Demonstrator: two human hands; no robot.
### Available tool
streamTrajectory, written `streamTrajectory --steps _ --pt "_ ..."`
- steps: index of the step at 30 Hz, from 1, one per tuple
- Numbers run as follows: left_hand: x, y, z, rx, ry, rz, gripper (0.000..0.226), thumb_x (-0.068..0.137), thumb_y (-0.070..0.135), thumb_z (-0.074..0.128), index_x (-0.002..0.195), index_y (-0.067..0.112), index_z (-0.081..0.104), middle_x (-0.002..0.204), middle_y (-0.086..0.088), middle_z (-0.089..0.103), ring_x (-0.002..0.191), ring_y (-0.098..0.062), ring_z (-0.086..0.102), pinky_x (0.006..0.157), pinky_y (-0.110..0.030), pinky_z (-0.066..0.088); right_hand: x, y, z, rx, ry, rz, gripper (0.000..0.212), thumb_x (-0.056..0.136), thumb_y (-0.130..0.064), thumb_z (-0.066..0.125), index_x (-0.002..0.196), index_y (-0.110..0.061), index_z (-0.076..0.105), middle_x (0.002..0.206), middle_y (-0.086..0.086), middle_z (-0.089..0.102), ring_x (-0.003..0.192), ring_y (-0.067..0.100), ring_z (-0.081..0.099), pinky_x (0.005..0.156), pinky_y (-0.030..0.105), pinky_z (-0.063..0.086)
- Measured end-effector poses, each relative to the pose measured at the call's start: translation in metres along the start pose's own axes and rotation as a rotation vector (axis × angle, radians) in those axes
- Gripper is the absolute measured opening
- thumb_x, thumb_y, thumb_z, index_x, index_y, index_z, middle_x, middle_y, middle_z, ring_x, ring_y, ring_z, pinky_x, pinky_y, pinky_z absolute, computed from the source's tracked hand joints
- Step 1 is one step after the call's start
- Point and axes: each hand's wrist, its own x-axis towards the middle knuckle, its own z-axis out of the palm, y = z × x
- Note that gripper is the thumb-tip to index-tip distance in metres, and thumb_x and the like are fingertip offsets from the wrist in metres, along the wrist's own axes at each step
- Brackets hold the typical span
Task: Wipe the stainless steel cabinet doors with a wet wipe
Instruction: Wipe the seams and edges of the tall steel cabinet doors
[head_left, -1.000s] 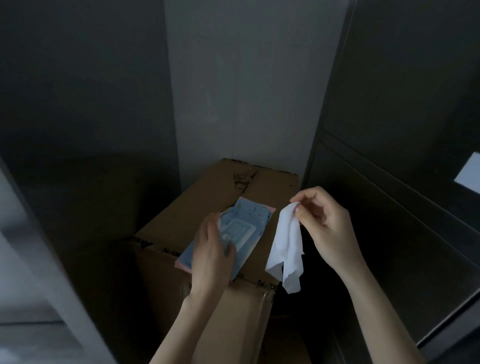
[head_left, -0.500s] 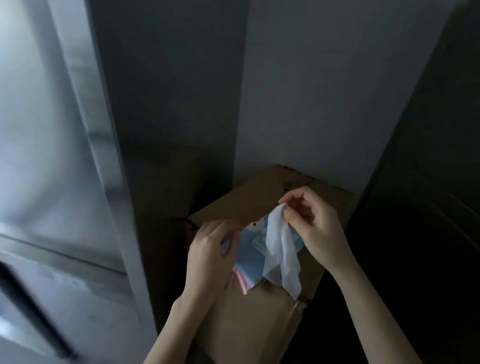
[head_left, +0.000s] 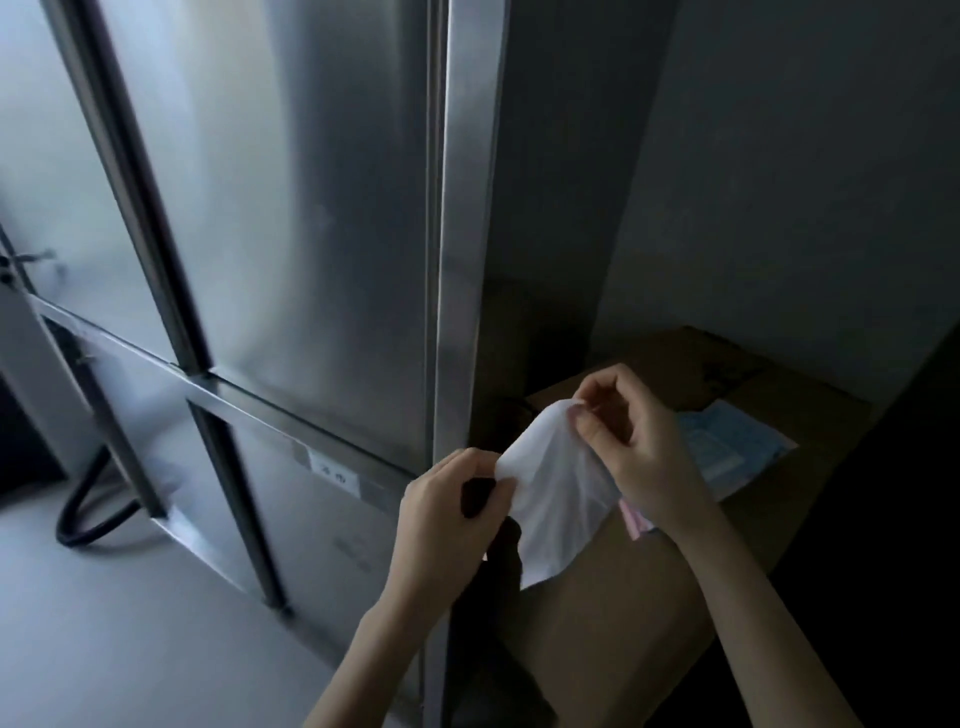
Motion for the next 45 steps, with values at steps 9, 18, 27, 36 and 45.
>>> streamTrajectory --steps 9,18,27,36,45 --pt "-0.034 -0.032 -0.1 -0.212 0.024 -0.18 0.009 0.088 0.022 0.062 0.079 0.021 0.06 0.068 0.002 0.061 0.063 -0.022 0.056 0.062 -0.034 0.048 -0.047 -0.05 0.075 -0.263 -0.058 -0.109 0.02 0.084 0.006 0.062 0.085 -0.014 0.062 0.09 -0.003 0.054 0.082 0.008 0.056 0.069 0.016 0.049" --pt "-0.06 -0.047 -0.16 -0.39 -0.042 -0.278 0.009 0.093 0.007 0.061 0.085 0.011 0.062 0.082 -0.009 0.069 0.075 -0.018 0.068 0.066 -0.032 0.053 -0.082 -0.093 0.145 -0.19 -0.175 0.007 0.065 0.065 -0.041 0.078 0.12 -0.012 0.061 0.114 -0.013 0.044 0.107 -0.009 0.043 0.092 0.004 0.035" --pt "-0.061 -0.06 -0.178 -0.126 0.062 -0.147 0.016 0.085 0.004 0.071 0.09 0.019 0.067 0.087 0.013 0.07 0.084 -0.008 0.067 0.073 -0.023 0.054 -0.076 -0.089 0.181 -0.269 -0.009 0.006 0.012 0.079 -0.007 0.074 0.084 -0.007 0.063 0.083 -0.006 0.056 0.076 0.005 0.055 0.066 0.01 0.045" --pt "-0.031 -0.078 -0.184 0.38 0.01 0.179 0.033 0.075 0.002 0.079 0.105 0.01 0.069 0.109 -0.001 0.067 0.1 -0.026 0.062 0.082 -0.03 0.049 -0.024 -0.087 0.171 -0.539 -0.051 -0.128 0.019 0.088 -0.008 0.063 0.105 -0.012 0.057 0.092 -0.005 0.058 0.07 0.013 0.062 0.051 0.022 0.05" --pt "-0.015 -0.11 -0.24 0.41 0.077 0.147 0.034 0.074 -0.005 0.077 0.103 0.009 0.069 0.108 -0.004 0.068 0.101 -0.028 0.063 0.081 -0.039 0.055 0.021 -0.092 0.218 -0.391 -0.103 -0.21 0.024 0.077 0.015 0.062 0.086 -0.006 0.071 0.098 -0.003 0.058 0.089 0.007 0.061 0.08 0.022 0.053"
